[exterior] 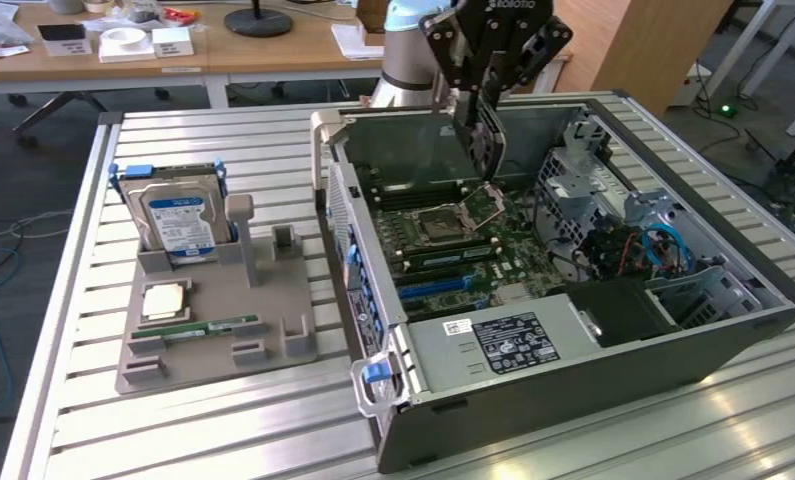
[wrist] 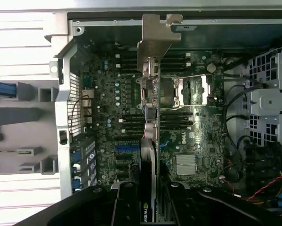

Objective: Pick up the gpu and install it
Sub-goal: 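Pick up the gpu and move the gpu toward the slot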

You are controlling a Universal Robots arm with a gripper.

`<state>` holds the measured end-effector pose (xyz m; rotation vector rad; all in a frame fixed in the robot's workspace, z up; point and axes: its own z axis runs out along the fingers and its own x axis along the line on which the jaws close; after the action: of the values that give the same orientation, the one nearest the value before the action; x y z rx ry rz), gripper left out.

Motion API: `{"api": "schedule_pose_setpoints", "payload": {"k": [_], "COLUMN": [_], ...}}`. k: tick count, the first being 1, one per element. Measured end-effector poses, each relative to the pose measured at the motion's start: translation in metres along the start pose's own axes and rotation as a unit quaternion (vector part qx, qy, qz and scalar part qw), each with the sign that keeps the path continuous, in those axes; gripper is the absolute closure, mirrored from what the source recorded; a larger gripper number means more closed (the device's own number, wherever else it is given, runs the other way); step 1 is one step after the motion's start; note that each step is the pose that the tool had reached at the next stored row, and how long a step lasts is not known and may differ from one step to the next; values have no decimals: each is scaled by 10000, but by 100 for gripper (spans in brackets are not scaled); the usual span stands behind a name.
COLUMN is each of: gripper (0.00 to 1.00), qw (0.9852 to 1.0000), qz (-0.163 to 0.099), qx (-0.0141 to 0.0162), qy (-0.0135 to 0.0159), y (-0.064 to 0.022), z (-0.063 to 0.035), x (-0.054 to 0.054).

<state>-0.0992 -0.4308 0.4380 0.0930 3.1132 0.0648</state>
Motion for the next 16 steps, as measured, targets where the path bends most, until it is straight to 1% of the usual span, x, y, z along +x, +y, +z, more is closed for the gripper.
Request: {"api": "schedule_pose_setpoints", "payload": {"k": [10,16], "gripper": [74,74], "qw": [10000,10000], "qz": [-1,0], "qx": [0,0], "qy": [0,0], "y": [24,36], "z": [11,17], "x": [-399,-606]}}
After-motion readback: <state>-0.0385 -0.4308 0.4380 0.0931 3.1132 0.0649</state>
